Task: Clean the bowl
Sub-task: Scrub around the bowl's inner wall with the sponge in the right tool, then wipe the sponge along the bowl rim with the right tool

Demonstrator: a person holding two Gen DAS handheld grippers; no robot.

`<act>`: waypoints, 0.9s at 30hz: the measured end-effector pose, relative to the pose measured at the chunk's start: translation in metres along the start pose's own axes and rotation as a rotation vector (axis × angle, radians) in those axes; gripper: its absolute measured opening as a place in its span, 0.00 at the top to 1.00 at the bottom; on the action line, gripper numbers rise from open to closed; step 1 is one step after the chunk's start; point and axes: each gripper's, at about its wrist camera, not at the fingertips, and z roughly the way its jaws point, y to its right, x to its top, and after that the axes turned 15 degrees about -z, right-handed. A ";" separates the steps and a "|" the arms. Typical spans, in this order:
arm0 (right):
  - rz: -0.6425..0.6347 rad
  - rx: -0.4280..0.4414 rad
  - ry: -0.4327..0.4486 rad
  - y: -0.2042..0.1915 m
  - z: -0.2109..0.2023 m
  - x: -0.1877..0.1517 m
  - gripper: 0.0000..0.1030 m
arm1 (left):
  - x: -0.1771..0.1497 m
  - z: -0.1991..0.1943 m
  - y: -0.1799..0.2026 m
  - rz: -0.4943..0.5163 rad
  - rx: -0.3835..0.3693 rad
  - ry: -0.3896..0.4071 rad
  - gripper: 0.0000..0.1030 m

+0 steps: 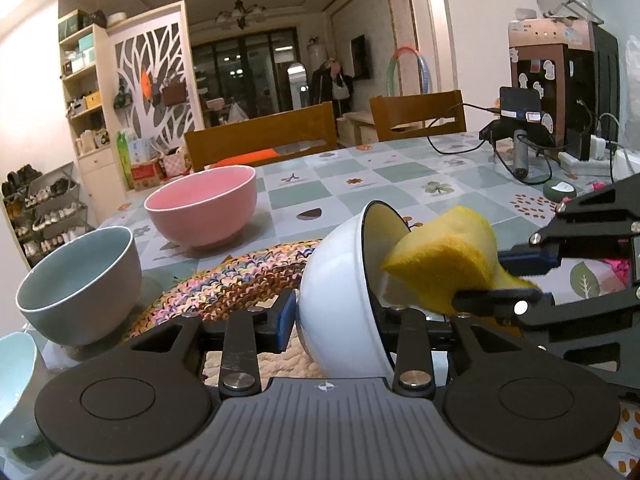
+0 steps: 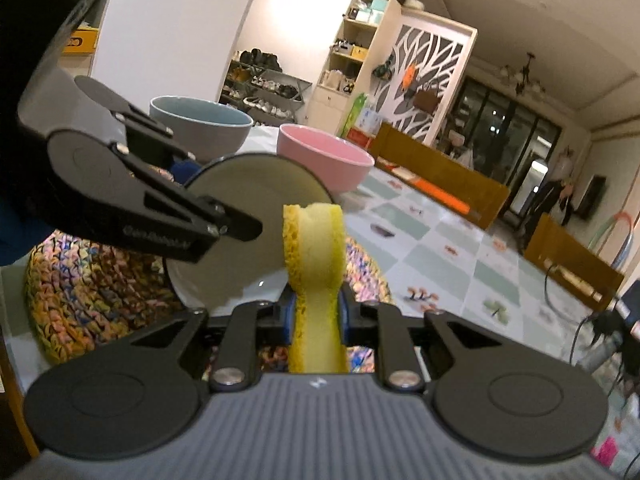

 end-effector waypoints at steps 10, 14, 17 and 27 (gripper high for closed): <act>0.093 0.054 0.024 -0.004 0.010 -0.004 0.80 | 0.000 0.006 0.000 -0.040 -0.010 -0.009 0.55; 0.137 0.065 0.036 -0.004 0.009 -0.006 0.80 | -0.001 0.007 0.000 -0.045 -0.010 -0.001 0.55; 0.148 0.066 0.043 -0.006 0.007 -0.007 0.79 | 0.000 0.005 -0.001 -0.052 -0.012 0.012 0.60; 0.144 0.066 0.060 -0.013 -0.007 -0.009 0.79 | 0.003 0.003 0.000 -0.034 0.009 0.044 0.73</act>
